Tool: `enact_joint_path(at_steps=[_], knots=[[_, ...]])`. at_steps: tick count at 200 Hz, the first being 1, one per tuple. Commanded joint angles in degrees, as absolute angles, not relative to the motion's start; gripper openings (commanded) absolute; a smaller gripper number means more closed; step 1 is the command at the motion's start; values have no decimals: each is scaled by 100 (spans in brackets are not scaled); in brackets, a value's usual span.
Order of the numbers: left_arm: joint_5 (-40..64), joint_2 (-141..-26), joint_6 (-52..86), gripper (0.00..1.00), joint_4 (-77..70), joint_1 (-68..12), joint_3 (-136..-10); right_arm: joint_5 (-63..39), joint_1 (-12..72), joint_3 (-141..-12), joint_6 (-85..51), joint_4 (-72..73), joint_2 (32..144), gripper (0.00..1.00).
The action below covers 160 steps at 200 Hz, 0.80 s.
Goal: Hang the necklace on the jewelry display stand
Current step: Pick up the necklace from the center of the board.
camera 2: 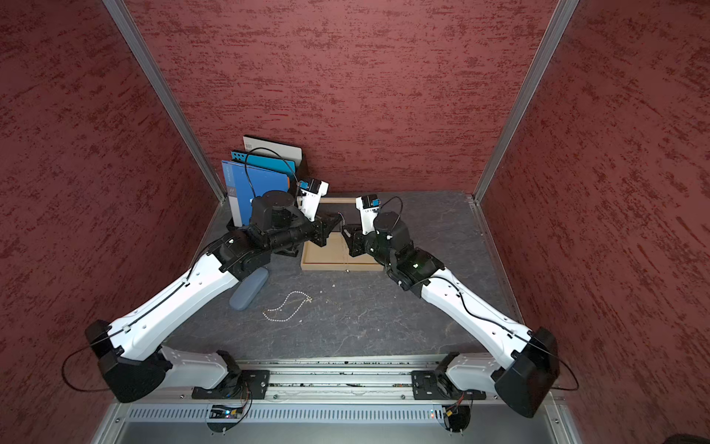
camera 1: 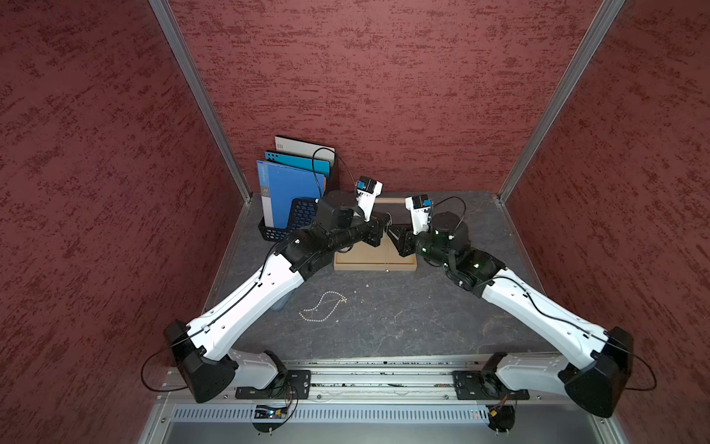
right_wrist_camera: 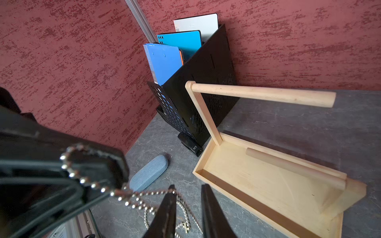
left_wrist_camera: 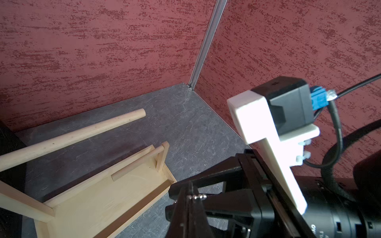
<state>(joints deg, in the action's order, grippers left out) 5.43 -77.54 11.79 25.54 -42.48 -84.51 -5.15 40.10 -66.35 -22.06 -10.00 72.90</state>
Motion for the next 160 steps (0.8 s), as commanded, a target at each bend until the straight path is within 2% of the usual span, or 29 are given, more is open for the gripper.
enact_joint_path(at_steps=[1, 23, 52, 115, 160], knots=[[514, -7595, 1200, 0, 2570, -4245, -8530, -633, 4043, -6816, -2153, -834, 7339, 26], [515, -7559, 1195, 0, 2564, -4245, -8529, -571, 4043, -6838, -2116, -945, 7352, 21], [561, -7516, 1199, 0, 2592, -4239, -8534, -391, 4044, -6855, -2092, -972, 7314, 0], [790, -7391, 1187, 0, 2801, -4168, -8445, 304, 4043, -7093, -1926, -1159, 7202, 0], [1178, -7444, 1291, 0, 3024, -4013, -8542, 934, 3993, -7868, -1531, -1736, 7498, 0]])
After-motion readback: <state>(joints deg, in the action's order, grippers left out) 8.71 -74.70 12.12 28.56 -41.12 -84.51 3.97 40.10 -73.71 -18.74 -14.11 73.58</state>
